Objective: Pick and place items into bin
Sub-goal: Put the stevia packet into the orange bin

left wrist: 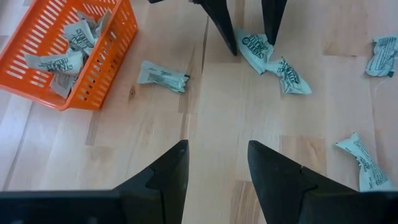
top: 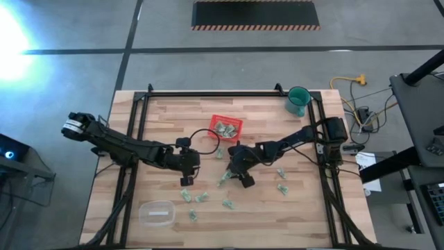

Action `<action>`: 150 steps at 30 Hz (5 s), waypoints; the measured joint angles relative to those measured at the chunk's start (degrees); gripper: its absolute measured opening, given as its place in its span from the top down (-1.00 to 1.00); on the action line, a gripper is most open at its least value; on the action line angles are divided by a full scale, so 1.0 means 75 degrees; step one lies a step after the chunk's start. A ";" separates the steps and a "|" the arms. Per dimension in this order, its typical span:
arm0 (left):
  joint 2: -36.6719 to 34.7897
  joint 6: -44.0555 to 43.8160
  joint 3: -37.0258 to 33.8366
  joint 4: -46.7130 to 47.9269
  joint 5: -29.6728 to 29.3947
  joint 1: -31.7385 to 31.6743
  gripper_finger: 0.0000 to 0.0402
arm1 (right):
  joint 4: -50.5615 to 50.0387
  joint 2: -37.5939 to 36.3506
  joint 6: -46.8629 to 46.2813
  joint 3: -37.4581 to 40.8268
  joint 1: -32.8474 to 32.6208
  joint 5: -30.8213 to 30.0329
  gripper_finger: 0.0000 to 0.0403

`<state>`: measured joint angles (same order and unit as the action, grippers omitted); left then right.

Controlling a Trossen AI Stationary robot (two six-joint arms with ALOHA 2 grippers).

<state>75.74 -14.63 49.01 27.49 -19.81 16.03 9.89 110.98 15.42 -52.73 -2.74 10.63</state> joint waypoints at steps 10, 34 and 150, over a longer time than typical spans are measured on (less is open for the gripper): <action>0.0001 0.0000 0.0000 0.0003 0.0000 0.0001 0.26 | -0.0024 -0.0003 0.0342 0.0003 -0.0006 0.0061 0.42; 0.0001 0.0000 -0.0026 0.0004 0.0003 0.0001 0.26 | -0.0529 -0.0345 0.0646 0.0034 -0.0012 -0.0087 0.86; 0.3486 0.2250 0.0427 -0.2871 0.3206 -0.2841 0.26 | -0.3282 -0.6744 -0.1204 0.1355 -0.1087 -0.4223 0.49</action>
<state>101.88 2.24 52.22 5.95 4.23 -5.28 -14.72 60.40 6.39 -42.57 -10.89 -21.04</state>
